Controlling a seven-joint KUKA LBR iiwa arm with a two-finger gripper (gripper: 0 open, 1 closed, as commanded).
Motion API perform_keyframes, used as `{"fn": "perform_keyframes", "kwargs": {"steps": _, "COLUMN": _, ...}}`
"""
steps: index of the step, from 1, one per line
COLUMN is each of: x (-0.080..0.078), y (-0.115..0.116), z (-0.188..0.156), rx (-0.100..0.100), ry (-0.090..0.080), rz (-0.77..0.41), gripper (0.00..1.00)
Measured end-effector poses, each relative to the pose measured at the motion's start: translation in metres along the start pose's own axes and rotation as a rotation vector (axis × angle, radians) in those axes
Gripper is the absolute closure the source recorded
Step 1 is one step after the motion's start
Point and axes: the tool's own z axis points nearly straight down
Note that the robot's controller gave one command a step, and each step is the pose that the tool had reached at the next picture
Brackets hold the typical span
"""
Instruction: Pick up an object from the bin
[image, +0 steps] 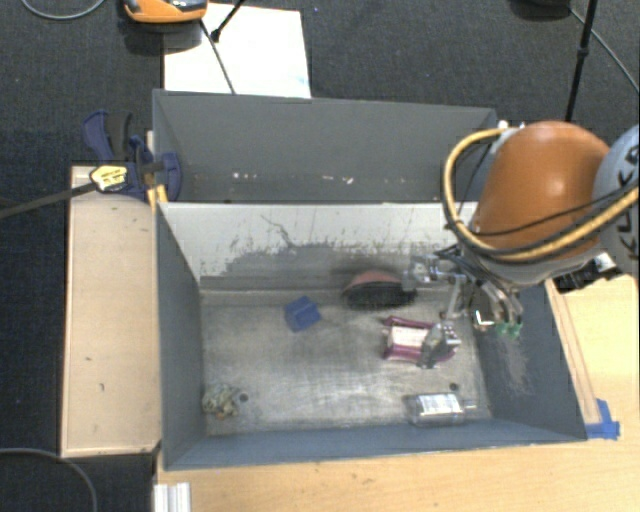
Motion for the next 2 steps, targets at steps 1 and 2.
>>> {"fn": "perform_keyframes", "kwargs": {"steps": 1, "x": -0.0286, "y": -0.0308, "z": 0.1399, "rx": 0.001, "ry": 0.003, "rz": 0.031, "gripper": 0.0}}
{"fn": "perform_keyframes", "kwargs": {"steps": 2, "x": -0.0309, "y": -0.0299, "z": 0.1363, "rx": 0.0, "ry": -0.005, "rz": 0.029, "gripper": 1.0}}
